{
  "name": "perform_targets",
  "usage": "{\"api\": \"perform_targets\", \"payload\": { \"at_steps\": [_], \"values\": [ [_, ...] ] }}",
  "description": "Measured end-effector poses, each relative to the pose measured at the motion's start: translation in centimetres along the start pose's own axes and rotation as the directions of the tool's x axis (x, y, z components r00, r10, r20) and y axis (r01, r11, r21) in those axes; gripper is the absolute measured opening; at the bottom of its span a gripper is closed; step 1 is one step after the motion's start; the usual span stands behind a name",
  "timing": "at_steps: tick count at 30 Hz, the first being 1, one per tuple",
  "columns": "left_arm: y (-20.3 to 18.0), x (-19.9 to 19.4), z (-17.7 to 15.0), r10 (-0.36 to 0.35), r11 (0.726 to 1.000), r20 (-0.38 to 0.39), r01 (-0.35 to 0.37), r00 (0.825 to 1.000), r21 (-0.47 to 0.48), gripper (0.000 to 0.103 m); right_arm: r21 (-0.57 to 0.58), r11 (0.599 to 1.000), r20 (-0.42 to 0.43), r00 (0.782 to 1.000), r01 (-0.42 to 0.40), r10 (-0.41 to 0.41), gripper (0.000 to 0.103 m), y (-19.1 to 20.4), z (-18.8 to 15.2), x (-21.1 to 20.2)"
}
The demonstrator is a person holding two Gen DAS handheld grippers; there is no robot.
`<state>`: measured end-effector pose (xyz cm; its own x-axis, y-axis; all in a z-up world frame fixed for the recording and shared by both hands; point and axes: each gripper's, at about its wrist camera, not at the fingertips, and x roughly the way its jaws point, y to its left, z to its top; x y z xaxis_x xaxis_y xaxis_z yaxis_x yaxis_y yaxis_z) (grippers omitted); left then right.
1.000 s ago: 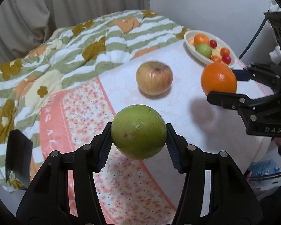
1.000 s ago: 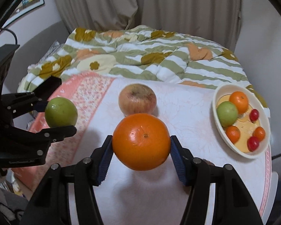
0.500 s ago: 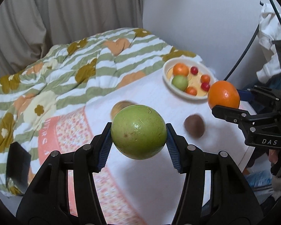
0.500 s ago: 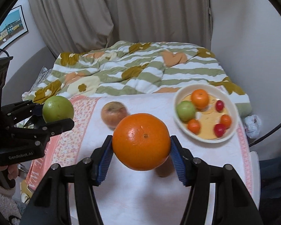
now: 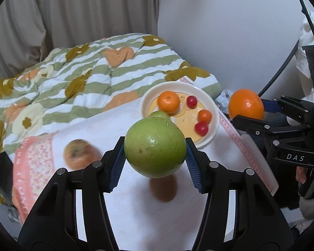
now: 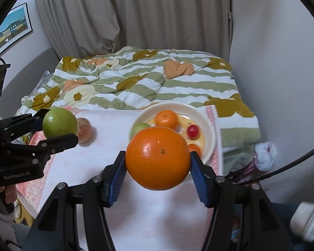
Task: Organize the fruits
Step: 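Carry the pomelo to the plate and open the left tool while the right tool carries the orange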
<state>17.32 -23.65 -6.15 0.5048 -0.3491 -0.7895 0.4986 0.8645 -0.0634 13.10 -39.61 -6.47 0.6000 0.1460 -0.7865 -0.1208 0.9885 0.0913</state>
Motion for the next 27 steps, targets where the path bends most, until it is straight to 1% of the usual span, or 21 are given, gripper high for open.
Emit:
{"api": "perform_targets", "payload": {
  "at_steps": [7,10,14,18,20,23,27],
  "values": [
    [-2.8,4.4,1.9,0.004,1.000,-0.029,-0.004,1.000,-0.024,0.062,-0.016,1.000,-0.008,1.000,-0.009,0.009,0.055,-4.8,1.3,1.8],
    [-3.7,6.5,2.6,0.001,1.000,-0.049,-0.002,0.999,-0.012,0.062,-0.012,1.000,-0.012,1.000,-0.006,0.005,0.055,-6.2,1.7,2.7],
    [-4.8,9.7,3.4,-0.013,1.000,-0.095,0.014,0.995,0.009,0.062,0.024,1.000,-0.022,1.000,-0.016,0.017,0.055,-7.9,2.0,4.3],
    [-5.6,12.3,3.9,-0.007,0.998,-0.131,0.014,0.991,0.056,0.062,0.055,0.998,-0.043,0.999,-0.012,0.014,0.055,-9.2,2.1,5.9],
    [-6.3,13.6,4.1,0.006,0.995,-0.144,0.009,0.990,0.102,0.062,0.065,0.998,-0.052,0.999,-0.005,0.009,0.055,-9.5,2.1,6.4],
    [-7.2,15.0,4.3,0.007,0.989,-0.161,0.017,0.987,0.146,0.062,0.082,0.997,-0.066,0.998,0.004,0.002,0.055,-10.4,2.1,7.1],
    [-7.8,16.6,4.4,0.007,0.983,-0.185,0.028,0.983,0.183,0.062,0.106,0.994,-0.077,0.997,0.022,-0.014,0.055,-11.4,2.1,7.6]
  ]
}}
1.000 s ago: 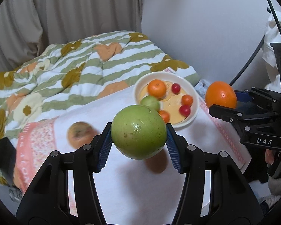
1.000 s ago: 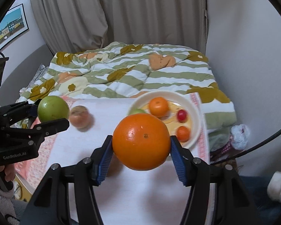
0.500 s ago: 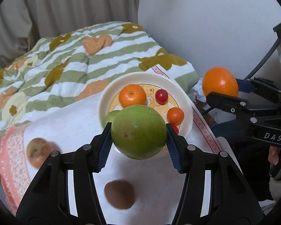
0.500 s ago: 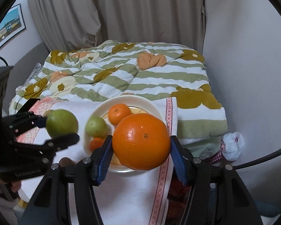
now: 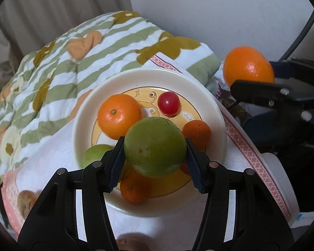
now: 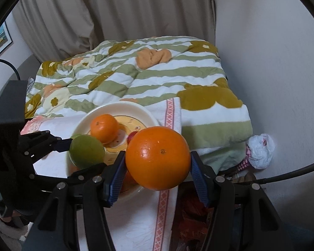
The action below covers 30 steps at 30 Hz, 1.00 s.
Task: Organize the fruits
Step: 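Carry the pomelo to the plate and open the left tool while the right tool carries the orange, then lower the large orange onto the plate and open the right tool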
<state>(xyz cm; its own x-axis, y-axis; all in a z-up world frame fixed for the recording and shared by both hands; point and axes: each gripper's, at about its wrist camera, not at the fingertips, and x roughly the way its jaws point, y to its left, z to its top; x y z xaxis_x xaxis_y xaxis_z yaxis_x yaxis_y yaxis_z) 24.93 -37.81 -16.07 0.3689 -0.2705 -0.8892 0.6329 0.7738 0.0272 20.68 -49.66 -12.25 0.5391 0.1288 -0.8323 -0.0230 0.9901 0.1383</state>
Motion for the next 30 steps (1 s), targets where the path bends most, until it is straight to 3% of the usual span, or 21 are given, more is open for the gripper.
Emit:
{"api": "perform_targets", "payload": {
  "at_steps": [6,8,9,10,11,14,30],
  "values": [
    [0.2,0.8,0.3,-0.015,1.000,-0.018,0.015,1.000,-0.004,0.062,0.028,0.999,-0.002,1.000,0.015,-0.015,0.055,-1.0,0.4,0.2],
    [0.2,0.4,0.4,-0.019,1.000,-0.007,0.019,1.000,-0.002,0.067,0.032,0.999,0.001,1.000,0.018,-0.018,0.055,-1.2,0.6,0.2],
    [0.3,0.0,0.4,-0.020,1.000,0.004,0.020,1.000,-0.002,0.072,0.033,0.999,0.002,1.000,0.019,-0.019,0.055,-1.2,0.7,0.2],
    [0.3,-0.3,0.6,-0.018,1.000,0.012,0.018,1.000,-0.003,0.092,0.034,0.999,0.004,1.000,0.020,-0.020,0.055,-1.2,0.9,0.1],
    [0.4,-0.8,0.6,-0.014,1.000,0.032,0.015,0.999,-0.007,0.103,0.034,0.999,0.006,1.000,0.021,-0.021,0.055,-1.3,1.0,0.1],
    [1.0,-2.4,0.5,-0.024,0.999,0.076,0.026,0.997,-0.025,0.103,0.034,0.999,0.013,1.000,0.020,-0.020,0.055,-1.3,1.3,-0.1],
    [6.1,-5.2,-3.0,0.045,0.975,0.050,-0.033,0.998,-0.219,0.103,-0.067,0.996,-0.002,0.998,-0.065,0.065,0.055,1.7,3.2,1.8]
  ]
}}
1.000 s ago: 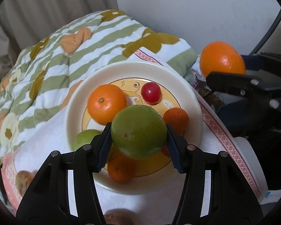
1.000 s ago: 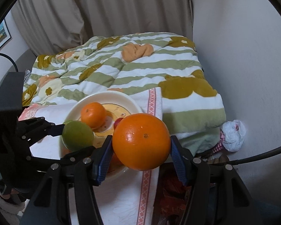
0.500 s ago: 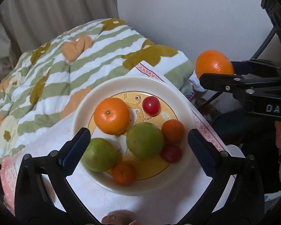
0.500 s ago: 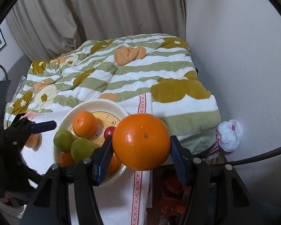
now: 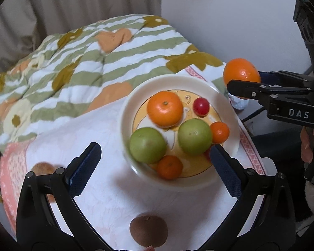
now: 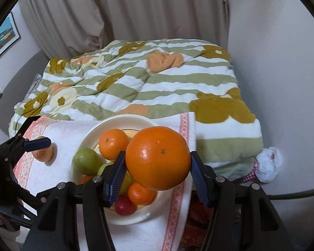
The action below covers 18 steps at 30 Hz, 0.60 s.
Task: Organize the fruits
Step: 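Lower the large orange onto the plate and open the right tool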
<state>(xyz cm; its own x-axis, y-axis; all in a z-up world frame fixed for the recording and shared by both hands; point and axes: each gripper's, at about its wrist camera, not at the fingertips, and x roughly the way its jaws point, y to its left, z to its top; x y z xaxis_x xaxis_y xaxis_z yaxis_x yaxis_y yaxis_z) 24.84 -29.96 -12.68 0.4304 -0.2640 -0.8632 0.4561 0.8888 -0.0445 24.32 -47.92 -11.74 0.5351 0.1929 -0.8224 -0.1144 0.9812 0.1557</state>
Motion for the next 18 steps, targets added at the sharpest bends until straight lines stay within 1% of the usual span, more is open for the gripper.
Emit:
{"api": "perform_targets", "payload": {
  "at_steps": [6,9,12,15,18],
  "values": [
    [1.4,-0.4,-1.1,0.028,0.998,-0.003,-0.028,1.000,-0.059,0.103,-0.040,0.999,-0.024,0.999,-0.035,0.034,0.055,1.0,0.8,2.5],
    [1.9,-0.7,-1.4,0.043,0.995,-0.004,-0.044,0.999,-0.084,0.103,-0.052,0.997,-0.021,0.998,-0.052,0.051,0.055,1.2,1.4,3.7],
    [2.7,-0.9,-1.9,0.066,0.991,-0.005,-0.066,0.998,-0.113,0.103,-0.068,0.996,-0.022,0.998,-0.052,0.051,0.055,1.3,1.8,4.9],
    [3.2,-1.1,-2.5,0.080,0.987,-0.008,-0.080,0.997,-0.139,0.103,-0.075,0.994,-0.027,0.997,-0.074,0.073,0.055,1.4,2.0,5.9],
    [3.4,-1.4,-2.9,0.092,0.984,-0.013,-0.093,0.996,-0.154,0.103,-0.088,0.994,-0.033,0.997,-0.070,0.067,0.055,1.6,2.0,6.5]
  ]
}}
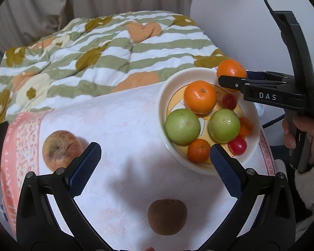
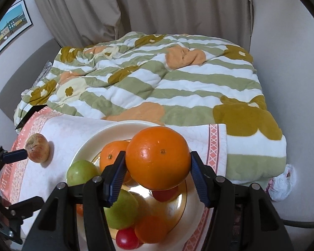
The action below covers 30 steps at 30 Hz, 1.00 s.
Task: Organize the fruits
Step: 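Lower the large orange onto the plate and open the right tool, then withdraw both tools from the plate toward the apple and kiwi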
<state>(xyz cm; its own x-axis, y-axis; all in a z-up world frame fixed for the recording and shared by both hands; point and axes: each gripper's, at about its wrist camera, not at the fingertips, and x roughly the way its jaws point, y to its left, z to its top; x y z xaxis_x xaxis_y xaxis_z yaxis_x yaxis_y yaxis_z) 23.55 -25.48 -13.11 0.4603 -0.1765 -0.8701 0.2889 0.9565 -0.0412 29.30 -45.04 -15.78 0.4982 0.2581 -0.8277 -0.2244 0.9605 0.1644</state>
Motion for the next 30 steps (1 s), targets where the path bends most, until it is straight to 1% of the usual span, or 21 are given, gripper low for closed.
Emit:
{"api": "perform_targets", "payload": {
  "at_steps": [2,7,8,9,11,14,16,18,22,26,30],
  "values": [
    [0.2,-0.2,-0.2,0.006,1.000,-0.002,-0.006,1.000,-0.014,0.103,0.003,1.000,0.002,1.000,0.005,-0.005,0.055,0.0,0.0,0.3],
    [0.5,-1.0,-0.4,0.016,1.000,0.009,-0.015,1.000,-0.025,0.103,0.017,1.000,-0.014,1.000,-0.014,0.014,0.057,0.0,-0.2,0.5],
    [0.5,-1.1,-0.5,0.019,0.999,0.010,-0.019,1.000,-0.026,0.103,0.017,1.000,-0.006,1.000,-0.018,0.018,0.065,0.0,-0.2,0.4],
    [0.6,-1.1,-0.7,0.021,0.999,0.010,-0.021,1.000,-0.029,0.103,0.016,1.000,0.015,1.000,-0.027,0.027,0.082,0.0,-0.2,-0.1],
    [0.6,-1.4,-0.9,0.020,0.999,0.009,-0.020,1.000,-0.037,0.103,0.013,0.999,0.038,0.999,-0.034,0.034,0.095,0.1,-0.1,-0.6],
    [0.5,-1.7,-1.2,0.015,0.999,0.011,-0.014,1.000,-0.050,0.103,0.016,1.000,0.065,0.998,-0.020,0.019,0.096,0.2,-0.2,-1.5],
    [0.5,-1.9,-1.5,0.011,0.999,0.013,-0.010,1.000,-0.054,0.103,0.021,1.000,0.062,0.998,-0.022,0.020,0.098,0.2,-0.5,-1.7],
    [0.5,-2.5,-1.7,0.014,0.998,0.015,-0.014,1.000,-0.056,0.103,0.025,1.000,0.060,0.998,-0.013,0.012,0.102,0.2,-0.8,-2.0],
    [0.7,-4.5,-1.7,0.028,0.998,0.037,-0.025,0.999,-0.060,0.103,0.024,1.000,0.059,0.998,0.004,-0.005,0.102,0.5,-0.9,-3.3],
    [1.2,-6.6,-1.6,0.024,0.997,0.068,-0.019,0.997,-0.072,0.103,0.013,1.000,0.092,0.996,0.013,-0.014,0.102,1.4,-0.8,-6.4],
    [2.1,-8.9,-1.9,0.036,0.997,0.098,-0.028,0.995,-0.075,0.103,-0.003,0.999,0.100,0.994,0.033,-0.032,0.102,2.9,-1.0,-9.4]
  ]
}}
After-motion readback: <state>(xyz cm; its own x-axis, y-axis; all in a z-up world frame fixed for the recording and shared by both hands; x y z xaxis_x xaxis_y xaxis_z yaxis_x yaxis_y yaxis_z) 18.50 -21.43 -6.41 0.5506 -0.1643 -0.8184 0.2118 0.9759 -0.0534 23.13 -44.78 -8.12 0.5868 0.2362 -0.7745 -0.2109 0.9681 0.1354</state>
